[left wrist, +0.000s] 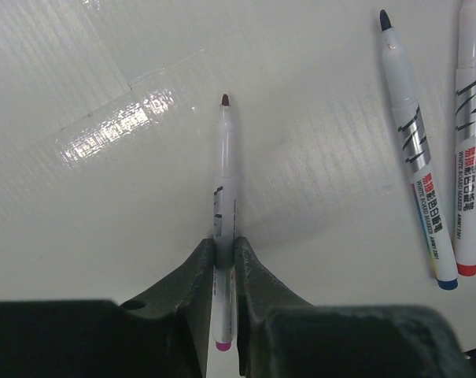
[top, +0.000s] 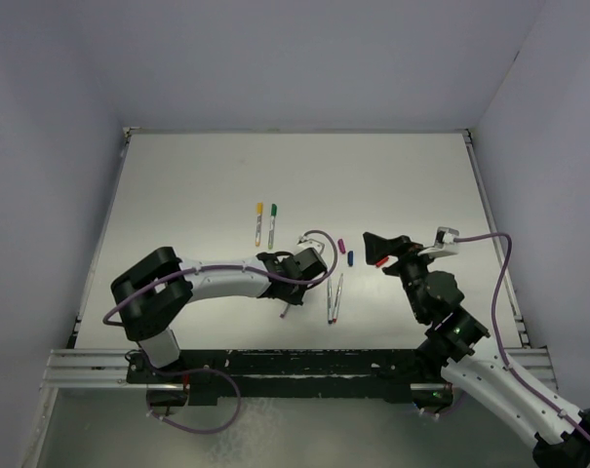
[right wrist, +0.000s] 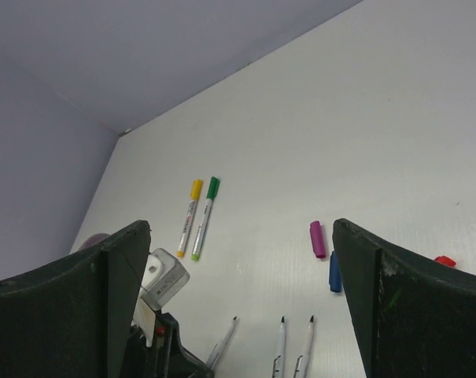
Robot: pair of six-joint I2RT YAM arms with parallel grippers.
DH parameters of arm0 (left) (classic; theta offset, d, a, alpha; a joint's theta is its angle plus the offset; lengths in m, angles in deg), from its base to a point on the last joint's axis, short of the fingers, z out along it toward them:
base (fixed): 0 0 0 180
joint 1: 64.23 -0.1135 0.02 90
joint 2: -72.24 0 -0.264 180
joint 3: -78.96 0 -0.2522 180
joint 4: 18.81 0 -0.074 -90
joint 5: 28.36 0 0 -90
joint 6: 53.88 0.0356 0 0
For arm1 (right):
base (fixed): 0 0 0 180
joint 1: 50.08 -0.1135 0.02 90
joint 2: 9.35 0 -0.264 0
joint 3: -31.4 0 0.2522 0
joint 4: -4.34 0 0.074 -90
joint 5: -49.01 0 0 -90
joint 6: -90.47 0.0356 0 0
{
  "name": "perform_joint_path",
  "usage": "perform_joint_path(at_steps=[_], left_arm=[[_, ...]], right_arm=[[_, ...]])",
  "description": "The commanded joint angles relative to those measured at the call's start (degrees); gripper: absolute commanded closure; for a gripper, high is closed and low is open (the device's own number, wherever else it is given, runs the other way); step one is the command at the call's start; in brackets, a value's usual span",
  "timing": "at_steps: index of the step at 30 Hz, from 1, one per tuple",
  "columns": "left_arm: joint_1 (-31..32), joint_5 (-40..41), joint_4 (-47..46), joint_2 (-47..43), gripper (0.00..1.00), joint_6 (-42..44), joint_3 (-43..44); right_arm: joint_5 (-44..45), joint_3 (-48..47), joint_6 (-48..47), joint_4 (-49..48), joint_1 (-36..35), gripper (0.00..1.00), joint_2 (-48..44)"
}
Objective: Insert the pens into the pen caps
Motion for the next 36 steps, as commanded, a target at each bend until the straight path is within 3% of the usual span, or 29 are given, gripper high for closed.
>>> perform_joint_path(at_steps=[1, 4, 7, 9, 12, 14, 16, 19, 22, 24, 36], left_arm=[[0.38, -2.37, 0.14, -0.41, 0.85, -1.75, -1.83], [0.37, -3.06, -0.56, -0.01, 1.0, -1.78, -2.31], [0.4, -2.8, -0.66, 0.99, 1.0, -1.56, -2.56], [0.42, -1.97, -0.65, 1.27, 1.0, -1.61, -2.88], [0.34, -1.33, -1.51, 1.19, 1.0, -1.82, -3.93], [0.4, -1.43, -2.21, 0.89, 1.0, -1.82, -4.5], [0.42, -1.94, -2.86, 0.91, 1.0, -1.62, -4.79], [0.42, -2.41, -2.48, 2.19, 1.0, -1.59, -4.37], [0.41, -2.55, -0.04, 4.91, 1.0, -1.7, -2.92], [0.42, -3.03, 1.21, 6.32, 0.99, -1.76, -2.29], [0.4, -5.01, 4.11, 7.5, 1.0, -2.18, -3.31]], right_arm=[[0.82, -1.9, 0.65, -1.37, 0.04, 0.0, 0.48], [1.24, -2.15, 0.41, -1.36, 0.09, 0.0, 0.75], [2.23, -2.92, -0.45, -0.64, 0.09, 0.02, 1.96], [4.02, -4.11, -1.06, 0.86, 0.08, 0.1, 3.89], [7.2, -7.41, -2.82, 4.16, 0.09, 0.33, 8.11], [8.49, -9.33, -4.42, 5.1, 0.06, 0.6, 10.9], [9.16, -10.64, -5.54, 5.1, 0.06, 0.7, 13.04], [9.33, -12.3, -7.4, 4.74, 0.04, 0.63, 16.27], [8.63, -15.2, -8.79, 5.76, 0.07, 0.47, 19.81], [8.26, -17.09, -9.3, 7.0, 0.07, 0.41, 22.17], [1.84, -24.35, -8.5, 11.23, 6.21, 0.42, 31.93]])
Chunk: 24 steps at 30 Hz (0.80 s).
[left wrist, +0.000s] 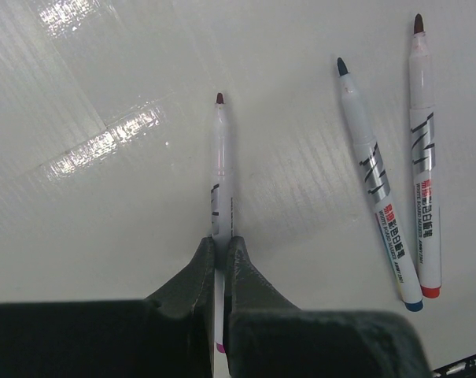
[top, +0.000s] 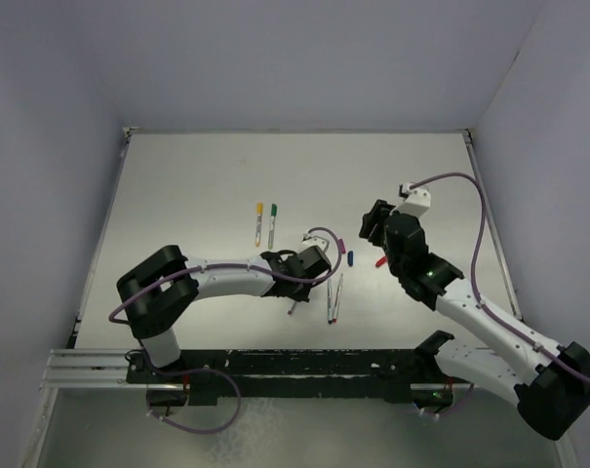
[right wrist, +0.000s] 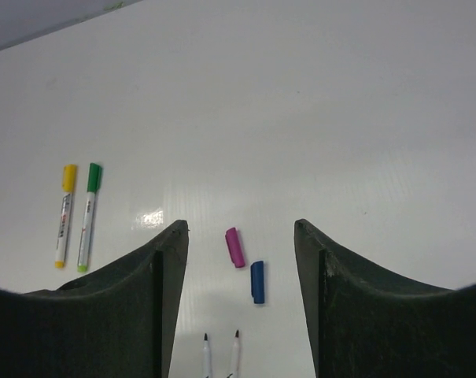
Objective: Insert the pens into the pen caps
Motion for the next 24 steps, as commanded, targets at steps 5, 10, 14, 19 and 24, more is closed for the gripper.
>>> perform_joint_path(at_steps=[5, 10, 14, 19, 24], left_arm=[[0.37, -4.02, 5.74, 2.67, 1.0, -0.63, -5.3], [0.38, -2.42, 2.65, -6.84, 1.0, 0.47, -6.21], [0.34, -1.54, -0.09, -15.08, 1.0, 2.59, -6.21], [0.37, 0.52, -1.92, -23.68, 1.0, 4.89, -7.07], [0.38, 1.1, -6.12, -30.15, 1.0, 6.6, -10.81]], right_arm=[[-10.32, -3.69, -0.11, 1.24, 8.31, 0.49, 4.73], [-15.17, -5.13, -3.5, 2.11, 8.78, 0.54, 10.35], [-18.73, -5.2, -5.22, 1.11, 8.78, 0.57, 14.96], [-18.9, -6.73, -8.9, -0.27, 8.78, 0.63, 20.01], [-22.21, -10.25, -10.91, 0.81, 8.74, 0.64, 25.98]])
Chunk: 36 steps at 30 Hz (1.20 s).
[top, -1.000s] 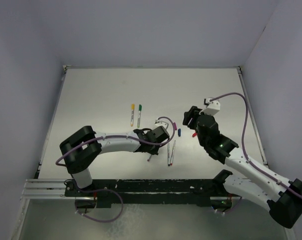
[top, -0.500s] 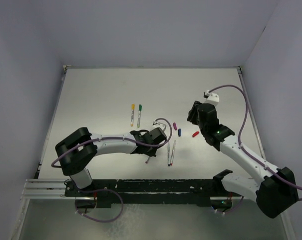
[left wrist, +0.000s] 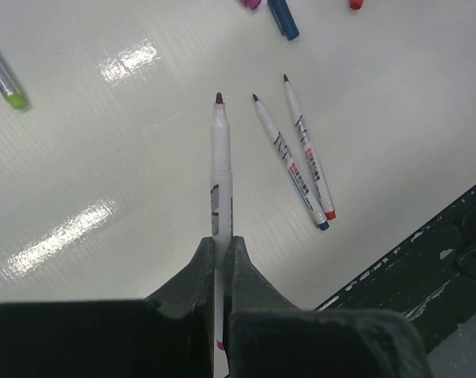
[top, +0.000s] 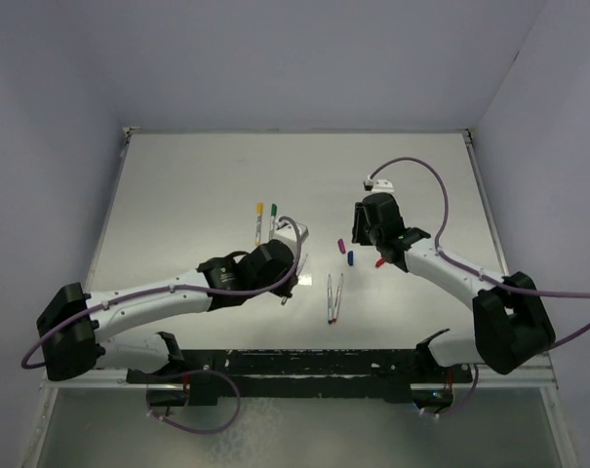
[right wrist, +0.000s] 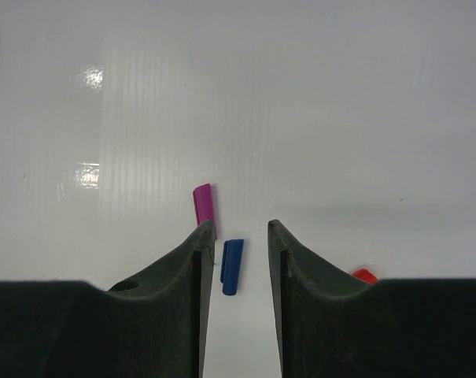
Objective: Insert the pens into the pen caps
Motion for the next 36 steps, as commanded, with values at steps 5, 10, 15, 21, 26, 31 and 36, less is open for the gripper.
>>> perform_joint_path(at_steps=[5, 10, 15, 21, 26, 31, 36], left_arm=[[0.12, -0.27, -9.22, -7.59, 1.0, 2.61, -6.35], [0.12, -2.77, -14.72, -8.84, 1.0, 2.97, -9.75], [0.16, -3.51, -18.34, -9.05, 1.0, 2.59, -11.35], [0.12, -4.27, -21.38, -8.94, 1.0, 2.05, -12.71], [0.16, -4.87, -21.74, -8.61, 1.0, 1.77, -12.79], [0.16, -5.0, -21.61, -8.7, 1.0, 1.81, -12.87], [0.15, -4.98, -21.5, -8.61, 1.0, 1.86, -12.77]], right_arm=[[-6.12, -6.36, -4.28, -1.66, -0.07, 0.64, 7.01], [-8.47, -7.85, -4.63, -1.23, -0.16, 0.65, 10.93], [-8.76, -8.05, -4.51, -1.27, -0.7, 0.65, 13.34], [-9.07, -8.94, -4.71, -1.33, -1.5, 0.66, 16.31], [-8.86, -9.99, -4.41, -1.28, -2.33, 0.67, 18.96], [-7.43, -10.59, -3.56, -0.65, -2.75, 0.67, 19.9], [-6.12, -10.81, -3.14, 0.56, -2.8, 0.68, 20.67]])
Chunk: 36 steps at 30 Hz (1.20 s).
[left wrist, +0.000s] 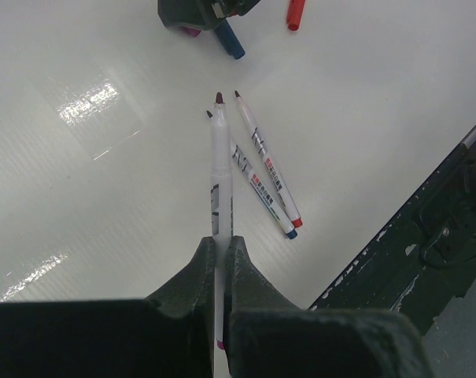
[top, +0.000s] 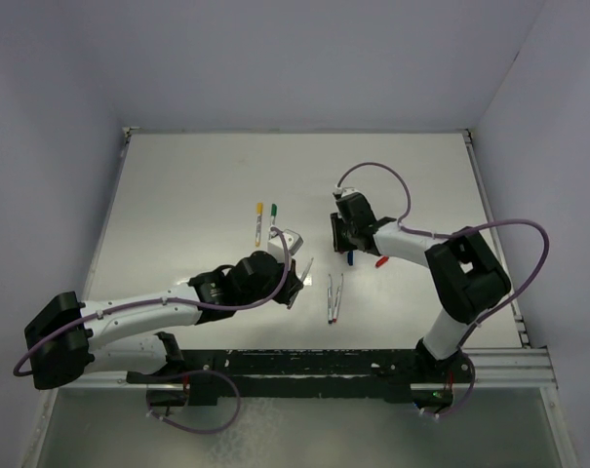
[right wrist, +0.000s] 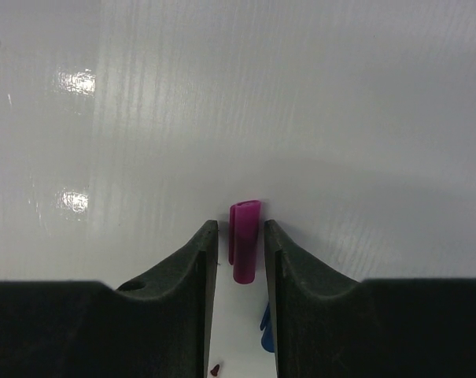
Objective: Insert the pens into the pen caps
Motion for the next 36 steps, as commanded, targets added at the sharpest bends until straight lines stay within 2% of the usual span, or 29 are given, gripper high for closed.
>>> perform_joint_path(at_steps=[1, 6, 11, 16, 22, 30, 36], left_arm=[[0.15, -0.4, -2.9, -1.14, 1.0, 0.37, -0.26], [0.11, -0.4, -2.92, -0.87, 1.0, -0.06, -0.28], [0.05, 0.06, -2.75, -0.83, 1.0, -0.33, -0.21], [0.01, 0.55, -2.35, -0.62, 1.0, -0.64, -0.1], [0.06, 0.98, -3.0, -0.15, 1.0, 0.38, 0.41], [0.03, 2.04, -5.73, -0.11, 1.0, 2.16, 0.82], [-0.04, 1.38, -12.93, 0.16, 1.0, 2.99, 0.62]], right_arm=[[2.15, -2.56, 0.55, 1.2, -0.24, 0.68, 0.1], [2.83, -2.44, 1.57, 2.89, -0.44, 0.77, 0.83], [3.03, -2.6, 2.47, 5.93, -0.93, 1.0, 1.67], [4.09, -2.63, 3.25, 8.04, -1.12, 1.0, 2.22], [2.92, -2.58, 3.31, 5.44, -1.16, 1.0, -1.38], [-0.84, -1.47, 3.9, -3.22, -1.14, 1.0, -17.42], [-2.43, 3.81, 5.38, -11.96, -1.16, 1.0, -31.88]])
